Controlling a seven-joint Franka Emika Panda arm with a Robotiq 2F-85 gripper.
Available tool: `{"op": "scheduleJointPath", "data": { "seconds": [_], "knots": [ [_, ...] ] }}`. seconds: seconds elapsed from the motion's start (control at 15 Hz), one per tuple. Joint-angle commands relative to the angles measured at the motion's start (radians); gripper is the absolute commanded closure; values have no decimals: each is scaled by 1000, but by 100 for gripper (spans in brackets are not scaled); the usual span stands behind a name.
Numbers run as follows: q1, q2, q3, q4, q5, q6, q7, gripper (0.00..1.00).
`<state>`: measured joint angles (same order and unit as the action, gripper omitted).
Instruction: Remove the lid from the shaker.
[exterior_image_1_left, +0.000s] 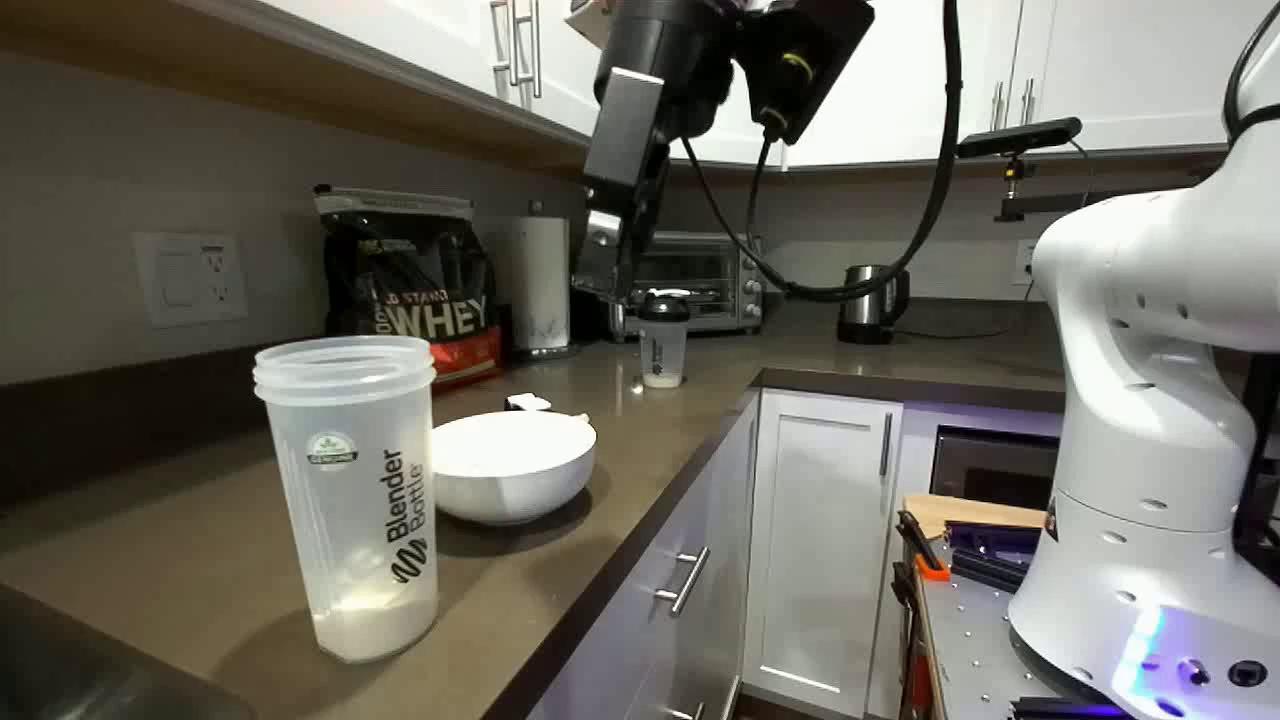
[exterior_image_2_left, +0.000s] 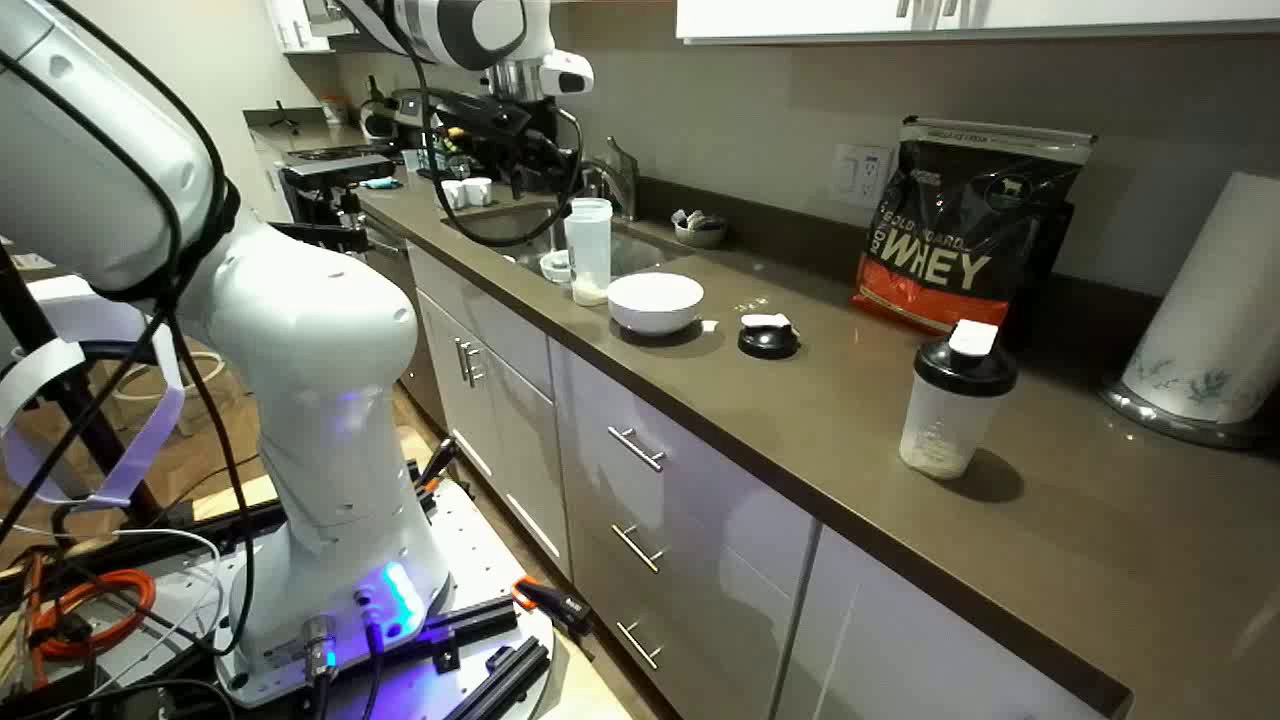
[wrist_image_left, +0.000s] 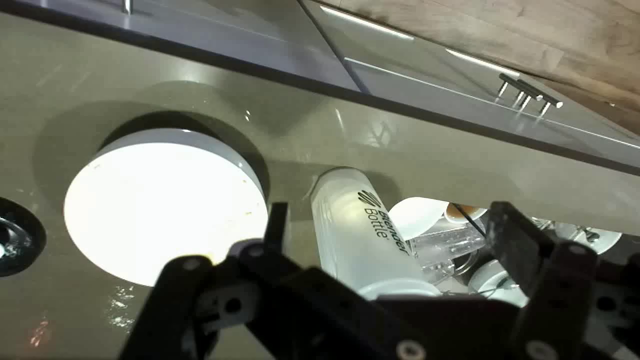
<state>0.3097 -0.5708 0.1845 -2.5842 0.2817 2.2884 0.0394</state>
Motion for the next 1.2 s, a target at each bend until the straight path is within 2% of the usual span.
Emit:
{"op": "scheduleJointPath", "data": {
  "seconds": [0.0, 0.53, 0.8, 1.13],
  "knots": [
    [-2, 0, 2, 2, 1, -3, 0, 0],
    [-10, -4, 4, -5, -11, 2, 0, 0],
    [-67, -31, -8, -22, -98, 15, -8, 0],
    [-170, -52, -69, -17, -221, 8, -21, 0]
  ]
}}
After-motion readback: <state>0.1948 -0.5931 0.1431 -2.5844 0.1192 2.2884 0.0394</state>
